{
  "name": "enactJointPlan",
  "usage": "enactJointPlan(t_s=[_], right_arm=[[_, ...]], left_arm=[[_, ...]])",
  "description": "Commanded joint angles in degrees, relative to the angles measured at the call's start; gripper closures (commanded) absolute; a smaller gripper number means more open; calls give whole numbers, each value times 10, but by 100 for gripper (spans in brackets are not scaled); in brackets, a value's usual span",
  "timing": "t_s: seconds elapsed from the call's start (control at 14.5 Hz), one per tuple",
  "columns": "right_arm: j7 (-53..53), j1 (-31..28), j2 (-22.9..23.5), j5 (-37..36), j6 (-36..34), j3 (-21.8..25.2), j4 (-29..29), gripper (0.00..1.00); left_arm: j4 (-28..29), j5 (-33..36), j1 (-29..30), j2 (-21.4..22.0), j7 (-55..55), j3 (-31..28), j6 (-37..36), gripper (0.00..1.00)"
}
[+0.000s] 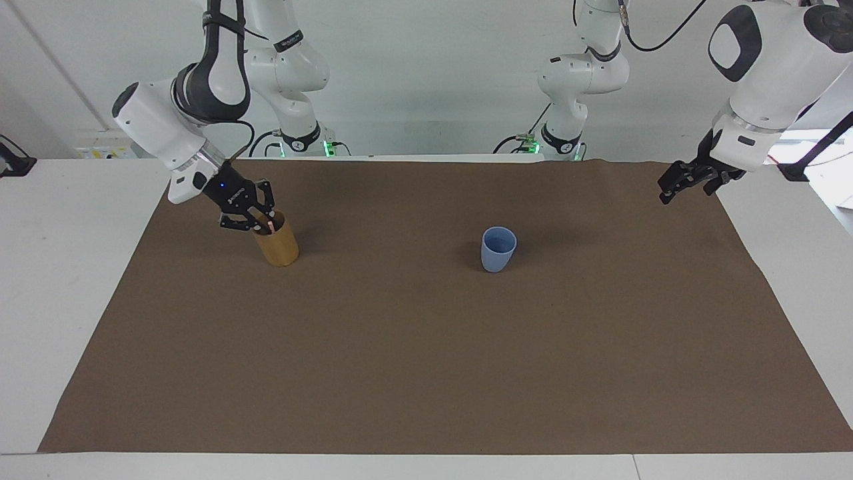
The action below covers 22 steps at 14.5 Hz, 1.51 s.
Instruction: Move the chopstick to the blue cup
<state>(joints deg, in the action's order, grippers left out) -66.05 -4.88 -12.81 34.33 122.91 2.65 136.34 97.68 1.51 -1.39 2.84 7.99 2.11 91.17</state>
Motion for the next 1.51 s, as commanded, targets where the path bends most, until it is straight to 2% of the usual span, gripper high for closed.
enactJointPlan(t_s=[0.0,0.14,0.48,0.76,0.89,1.17,1.44], right_arm=[[14,-6,-9,-16,-8,-4,-6,93],[27,-3,-11,-30,-13,-5,-30,97],[128,0,-23,-81,-109,-12,-128,99],[223,10,-25,-146,-236,-24,-278,100],[268,11,-22,-149,-261,-45,-330,100],[456,12,8,-148,-233,-132,-408,100],[637,22,9,-150,-133,-230,-403,100]], left_arm=[[-40,-12,1,-5,-7,1,-42,0],[-42,-12,-4,-5,-10,2,-36,0],[-50,-12,-6,8,-54,8,-47,0],[-45,-12,-6,21,-48,8,-85,0],[-41,-12,-5,24,-50,8,-82,0],[-41,-12,2,24,-49,1,-82,0],[-41,-11,-2,24,-49,3,-82,0]])
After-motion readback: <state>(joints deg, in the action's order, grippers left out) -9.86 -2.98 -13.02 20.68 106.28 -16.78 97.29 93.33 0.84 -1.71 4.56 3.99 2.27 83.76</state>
